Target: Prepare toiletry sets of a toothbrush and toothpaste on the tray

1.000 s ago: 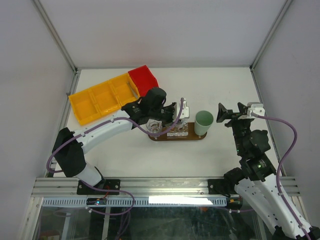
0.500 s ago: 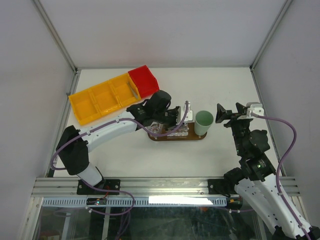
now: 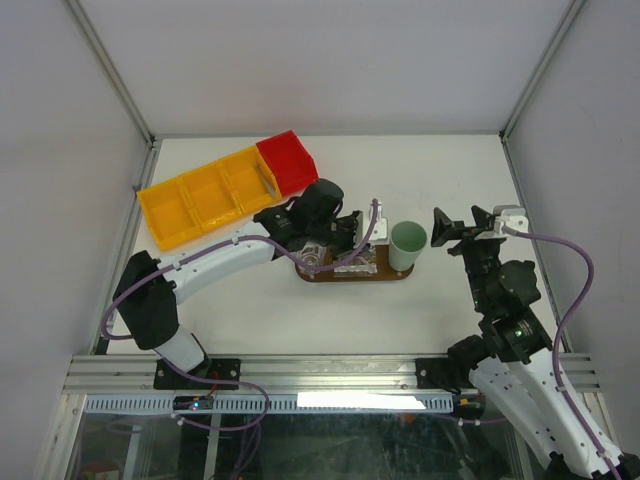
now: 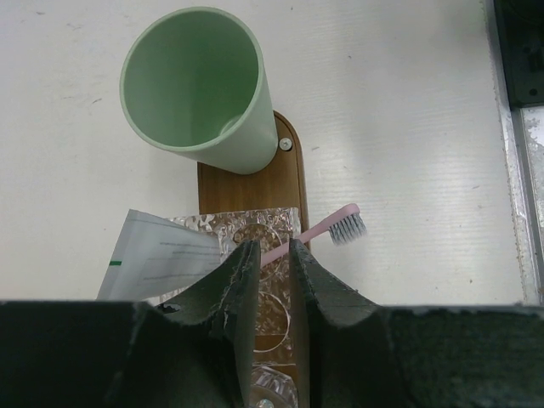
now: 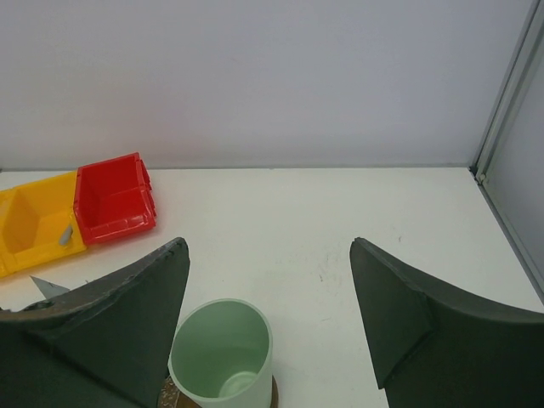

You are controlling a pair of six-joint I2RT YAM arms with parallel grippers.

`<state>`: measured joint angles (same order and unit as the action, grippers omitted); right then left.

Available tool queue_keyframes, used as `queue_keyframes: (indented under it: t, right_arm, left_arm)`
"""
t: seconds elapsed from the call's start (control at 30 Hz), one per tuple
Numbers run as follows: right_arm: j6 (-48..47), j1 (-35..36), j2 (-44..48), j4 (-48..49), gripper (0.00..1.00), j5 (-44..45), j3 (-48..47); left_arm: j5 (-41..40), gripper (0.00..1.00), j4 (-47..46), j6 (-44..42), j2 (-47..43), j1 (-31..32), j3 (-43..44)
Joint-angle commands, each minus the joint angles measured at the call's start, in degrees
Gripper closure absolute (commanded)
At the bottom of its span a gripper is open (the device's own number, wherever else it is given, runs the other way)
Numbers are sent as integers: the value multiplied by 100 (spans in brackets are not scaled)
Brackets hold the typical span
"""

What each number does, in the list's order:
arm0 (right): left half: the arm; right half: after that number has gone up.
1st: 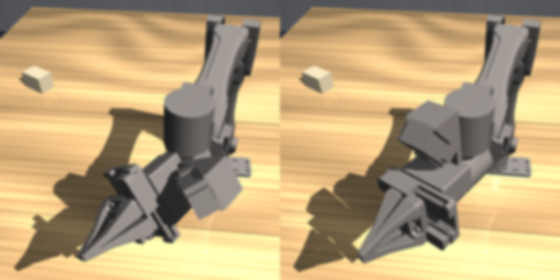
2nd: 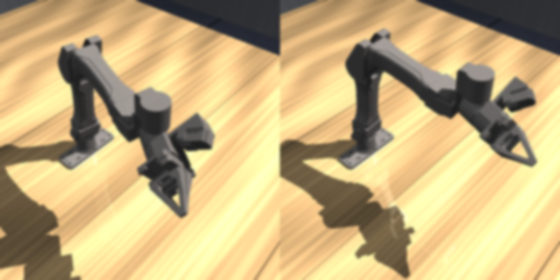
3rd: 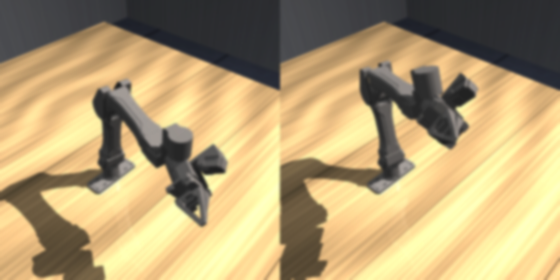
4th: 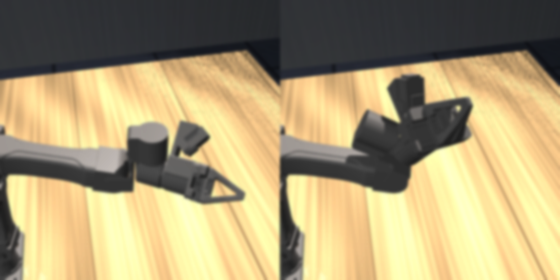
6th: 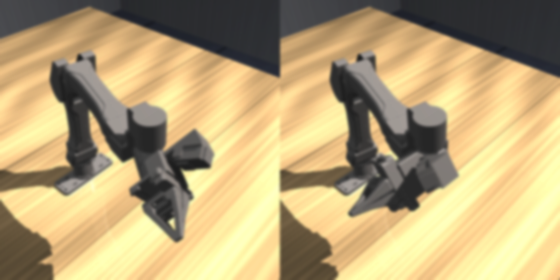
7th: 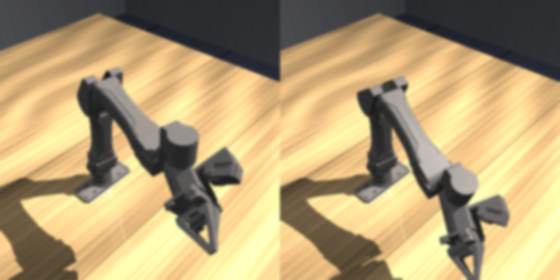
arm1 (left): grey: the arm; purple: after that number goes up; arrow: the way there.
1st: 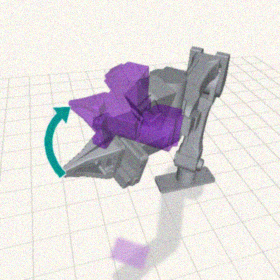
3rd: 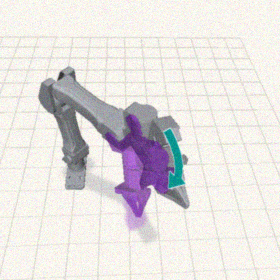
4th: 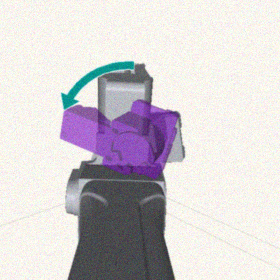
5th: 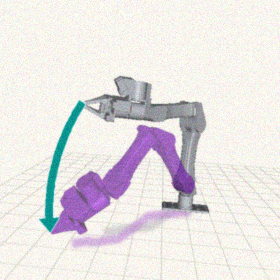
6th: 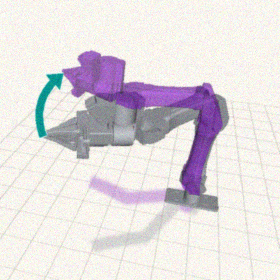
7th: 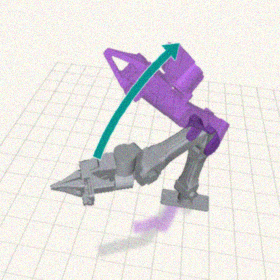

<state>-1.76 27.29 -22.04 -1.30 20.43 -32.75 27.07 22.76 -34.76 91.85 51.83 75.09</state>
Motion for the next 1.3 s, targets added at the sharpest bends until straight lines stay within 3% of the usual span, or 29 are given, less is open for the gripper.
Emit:
queue_keyframes:
  t: [0.0,0.07,0.33,0.57,0.77,0.97,1.1,1.17,1.27]
  right_arm:
    - [102,-17,-1,33,19,-188,-43]
    - [160,-14,-32,2,19,-231,-91]
    - [660,-20,-233,-231,14,-249,-324]
    - [894,-13,-277,-591,14,-353,-631]
    - [904,-20,-296,-845,14,-494,-830]
    - [937,-19,-159,-881,14,-528,-819]
    - [940,-21,-27,-923,14,-545,-820]
    - [956,-16,51,-934,14,-562,-805]
    - [917,-17,141,-961,14,-548,-802]
  left_arm:
    - [106,77,-141,144,-264,73,240]
    - [143,73,-149,189,-330,72,266]
    - [218,44,-835,695,-1055,-81,-12]
    - [320,20,-2353,1785,-2144,-1088,-793]
    - [-1745,5,-3244,3041,-2408,-1801,-1158]
    - [-2531,8,-2849,5228,-2164,-2954,-1341]
    - [-2627,22,-2145,6490,-1564,-3635,-1009]
    - [-2626,35,-1869,6796,-1097,-3822,-714]
    - [-3090,46,-1490,7065,-403,-3910,-342]
